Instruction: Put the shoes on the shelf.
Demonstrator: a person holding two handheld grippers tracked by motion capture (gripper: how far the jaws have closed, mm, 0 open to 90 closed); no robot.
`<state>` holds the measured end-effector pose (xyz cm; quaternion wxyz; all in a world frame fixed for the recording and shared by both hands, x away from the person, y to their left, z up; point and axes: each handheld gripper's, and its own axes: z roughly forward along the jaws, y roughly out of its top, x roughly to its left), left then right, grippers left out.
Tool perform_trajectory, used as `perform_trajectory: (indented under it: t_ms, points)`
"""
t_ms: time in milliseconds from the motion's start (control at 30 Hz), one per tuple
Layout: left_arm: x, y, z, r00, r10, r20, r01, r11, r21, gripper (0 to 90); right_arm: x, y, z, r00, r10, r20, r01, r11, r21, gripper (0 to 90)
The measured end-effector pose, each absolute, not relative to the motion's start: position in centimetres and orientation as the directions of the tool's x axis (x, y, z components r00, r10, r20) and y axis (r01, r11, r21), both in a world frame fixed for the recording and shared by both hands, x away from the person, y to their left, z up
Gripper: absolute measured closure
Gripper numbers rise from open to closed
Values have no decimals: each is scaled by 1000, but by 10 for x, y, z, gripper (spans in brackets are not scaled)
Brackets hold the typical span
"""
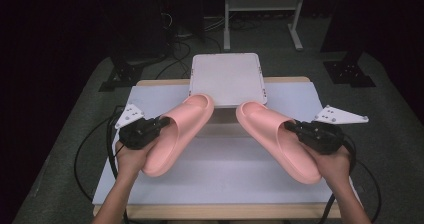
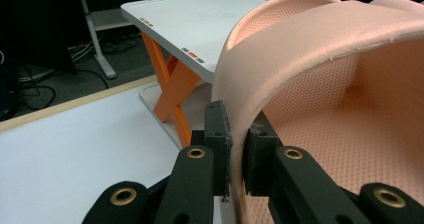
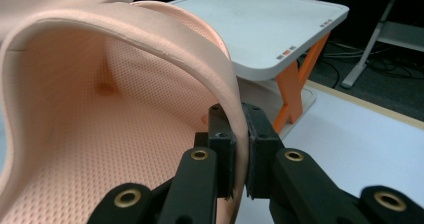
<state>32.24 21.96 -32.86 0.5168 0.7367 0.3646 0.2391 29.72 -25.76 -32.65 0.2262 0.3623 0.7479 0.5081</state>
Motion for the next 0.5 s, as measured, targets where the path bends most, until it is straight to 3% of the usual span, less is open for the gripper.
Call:
perform_trajectory:
  t_ms: [500]
  points:
    - [335,220,-325,600,799,-38,299,-180,937,833,314,-247,-322,-640,768,28,271,191,943,840]
